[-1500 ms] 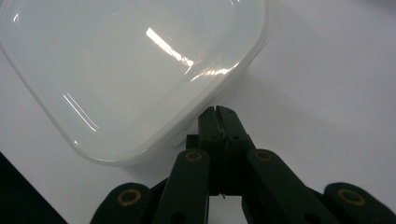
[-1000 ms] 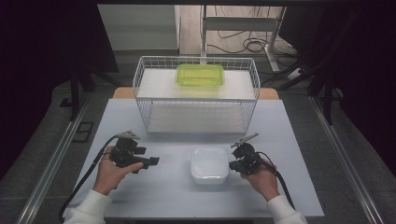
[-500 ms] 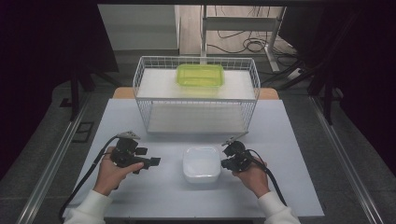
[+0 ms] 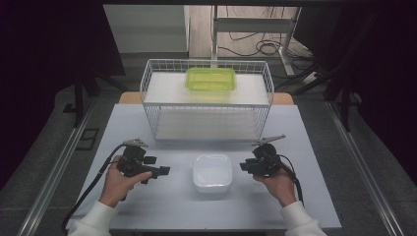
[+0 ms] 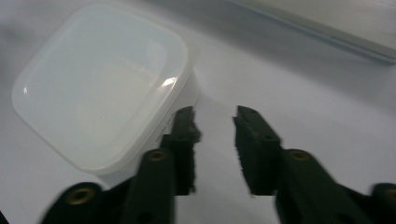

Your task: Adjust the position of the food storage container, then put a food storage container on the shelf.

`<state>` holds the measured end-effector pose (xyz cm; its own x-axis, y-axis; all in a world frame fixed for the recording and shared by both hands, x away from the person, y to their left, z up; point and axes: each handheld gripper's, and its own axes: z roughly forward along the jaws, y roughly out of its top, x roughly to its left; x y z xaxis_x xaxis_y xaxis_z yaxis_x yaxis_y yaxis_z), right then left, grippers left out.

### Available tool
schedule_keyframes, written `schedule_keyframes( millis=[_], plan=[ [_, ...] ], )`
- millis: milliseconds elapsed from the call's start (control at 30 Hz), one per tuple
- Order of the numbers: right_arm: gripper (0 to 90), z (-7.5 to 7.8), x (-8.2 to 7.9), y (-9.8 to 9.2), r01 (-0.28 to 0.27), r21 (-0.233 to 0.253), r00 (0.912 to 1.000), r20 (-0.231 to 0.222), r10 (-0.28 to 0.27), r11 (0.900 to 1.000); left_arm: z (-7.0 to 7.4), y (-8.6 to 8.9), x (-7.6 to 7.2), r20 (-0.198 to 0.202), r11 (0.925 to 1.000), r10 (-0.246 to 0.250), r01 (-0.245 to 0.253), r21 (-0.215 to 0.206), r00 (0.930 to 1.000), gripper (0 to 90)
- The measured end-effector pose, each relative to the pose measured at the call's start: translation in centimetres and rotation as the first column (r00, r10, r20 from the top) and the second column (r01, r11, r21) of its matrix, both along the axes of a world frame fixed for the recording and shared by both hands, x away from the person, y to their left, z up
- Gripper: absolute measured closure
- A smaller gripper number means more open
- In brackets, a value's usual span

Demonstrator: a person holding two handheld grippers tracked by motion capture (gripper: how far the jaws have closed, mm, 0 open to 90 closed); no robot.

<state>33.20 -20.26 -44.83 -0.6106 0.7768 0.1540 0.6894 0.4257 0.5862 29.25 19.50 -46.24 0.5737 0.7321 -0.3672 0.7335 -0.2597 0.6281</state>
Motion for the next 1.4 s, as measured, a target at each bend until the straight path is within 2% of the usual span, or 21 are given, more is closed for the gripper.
schedule_keyframes(
  millis=[167, 300, 333, 367, 400, 433, 467, 867, 1100, 1233, 1400],
  plan=[
    [40.9, 0.5, -0.1, -0.6, 0.027, 0.107, 0.9996, -0.001, -0.028, 0.994, 0.0, -0.2, -0.2, -0.013, 0.9998, 0.018, -0.018, -0.01, 0.9998, 22.1],
    [36.6, 0.5, -0.2, -0.5, 0.012, 0.138, 0.9997, -0.021, -0.009, 0.99, 0.1, -0.4, -0.4, -0.009, 0.9993, 0.034, -0.034, -0.014, 0.9994, 22.3],
    [34.8, 0.4, -0.2, -0.4, -0.002, 0.159, 0.9994, -0.035, 0.007, 0.987, 0.1, -0.5, -0.5, -0.018, 0.9984, 0.038, -0.039, -0.042, 0.9991, 22.3],
    [34.8, 0.4, -0.2, -0.4, -0.002, 0.159, 0.9994, -0.035, 0.007, 0.987, 0.1, -0.5, -0.5, -0.018, 0.9984, 0.038, -0.039, -0.042, 0.9991, 22.3],
    [33.7, 0.3, -0.2, -0.4, -0.013, 0.192, 0.9985, -0.05, 0.023, 0.981, 0.2, -0.7, -0.6, -0.032, 0.9965, 0.039, -0.041, -0.072, 0.9987, 22.4],
    [33.7, 0.3, -0.2, -0.4, -0.013, 0.192, 0.9985, -0.05, 0.023, 0.981, 0.2, -0.7, -0.6, -0.032, 0.9965, 0.039, -0.041, -0.072, 0.9987, 22.4],
    [32.4, 0.2, -0.2, -0.4, -0.013, 0.217, 0.998, -0.058, 0.026, 0.976, 0.3, -1.1, -0.6, -0.03, 0.9964, 0.036, -0.038, -0.076, 0.9989, 22.4],
    [30.3, -0.2, -0.4, -0.2, -0.003, 0.24, 0.9958, -0.088, 0.024, 0.971, 0.1, -1.9, -0.3, -0.06, 0.9853, 0.06, -0.069, -0.156, 0.9964, 28.0],
    [31.7, -0.5, -0.5, 0.0, -0.006, 0.258, 0.995, -0.094, 0.031, 0.966, -0.2, -2.7, 0.1, -0.082, 0.9831, 0.052, -0.066, -0.171, 0.9952, 28.3],
    [32.8, -0.7, -0.5, 0.0, 0.004, 0.276, 0.9944, -0.103, 0.025, 0.961, -0.6, -3.5, 0.4, -0.099, 0.985, 0.035, -0.051, -0.164, 0.9945, 27.7],
    [33.9, -0.9, -0.3, 0.0, 0.015, 0.295, 0.9936, -0.112, 0.019, 0.955, -0.8, -4.3, 0.9, -0.114, 0.9822, 0.034, -0.054, -0.18, 0.9929, 27.6]
  ],
)
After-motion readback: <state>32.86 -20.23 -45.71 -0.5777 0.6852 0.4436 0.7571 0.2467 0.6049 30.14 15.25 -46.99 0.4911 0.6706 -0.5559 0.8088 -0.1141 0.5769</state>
